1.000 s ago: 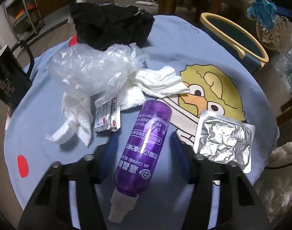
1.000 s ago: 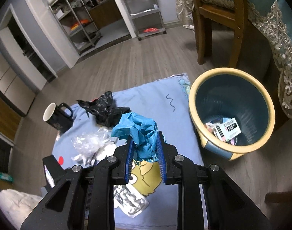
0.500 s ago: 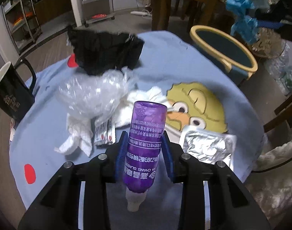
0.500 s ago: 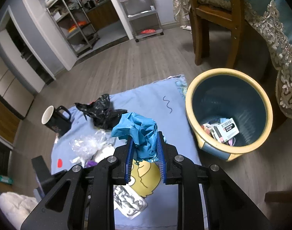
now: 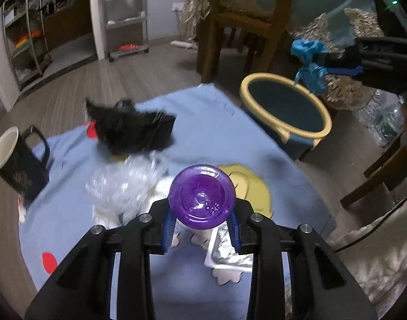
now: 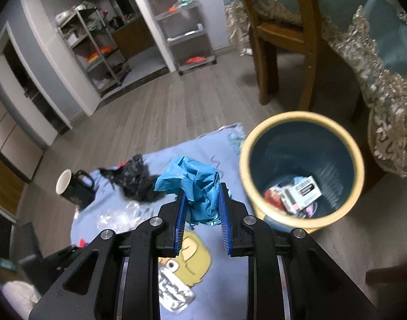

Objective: Collect trash
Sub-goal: 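Carry the spray bottle and glove over the bin and open both tools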

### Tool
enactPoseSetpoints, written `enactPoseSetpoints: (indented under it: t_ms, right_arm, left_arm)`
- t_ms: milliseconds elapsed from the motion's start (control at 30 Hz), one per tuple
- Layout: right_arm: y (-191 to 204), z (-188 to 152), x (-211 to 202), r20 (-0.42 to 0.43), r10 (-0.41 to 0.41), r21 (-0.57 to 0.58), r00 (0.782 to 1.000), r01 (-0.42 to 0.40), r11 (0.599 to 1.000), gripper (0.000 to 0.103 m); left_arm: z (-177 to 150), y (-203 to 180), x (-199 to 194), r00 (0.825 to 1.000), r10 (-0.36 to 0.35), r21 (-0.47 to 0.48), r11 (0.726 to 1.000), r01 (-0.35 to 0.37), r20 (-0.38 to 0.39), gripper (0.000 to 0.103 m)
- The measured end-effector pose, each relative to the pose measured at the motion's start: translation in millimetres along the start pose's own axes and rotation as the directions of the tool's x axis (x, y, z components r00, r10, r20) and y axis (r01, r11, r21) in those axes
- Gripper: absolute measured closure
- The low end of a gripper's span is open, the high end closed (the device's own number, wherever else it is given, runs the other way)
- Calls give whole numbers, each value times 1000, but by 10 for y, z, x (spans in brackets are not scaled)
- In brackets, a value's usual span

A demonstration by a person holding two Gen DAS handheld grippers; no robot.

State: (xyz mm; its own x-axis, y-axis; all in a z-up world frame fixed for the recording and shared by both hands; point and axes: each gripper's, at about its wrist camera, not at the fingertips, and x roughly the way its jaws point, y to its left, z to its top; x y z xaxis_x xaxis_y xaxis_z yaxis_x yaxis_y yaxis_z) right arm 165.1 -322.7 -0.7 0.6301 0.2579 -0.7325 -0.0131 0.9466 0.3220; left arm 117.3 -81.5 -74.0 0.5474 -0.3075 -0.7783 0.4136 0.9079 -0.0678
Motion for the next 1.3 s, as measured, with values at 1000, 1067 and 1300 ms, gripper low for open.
enactPoseSetpoints:
  t_ms: [1000,1067,1300]
  right_arm:
    - [-1399,379,62,11,-120,234,993,114,965,78]
    - [-1453,402,117,1,-114,243,994,110,964,78]
    - [-1515,443,307,-44,-132,242,990,138,960,78]
  left_arm:
    - [1548,-1175,246,986,-158,224,965,141,60,71]
    - [1588,-1213,358,986,-158,223,964,144,47,71]
    - [1688,-1355,798,986,-165,213,963,162,-6,71]
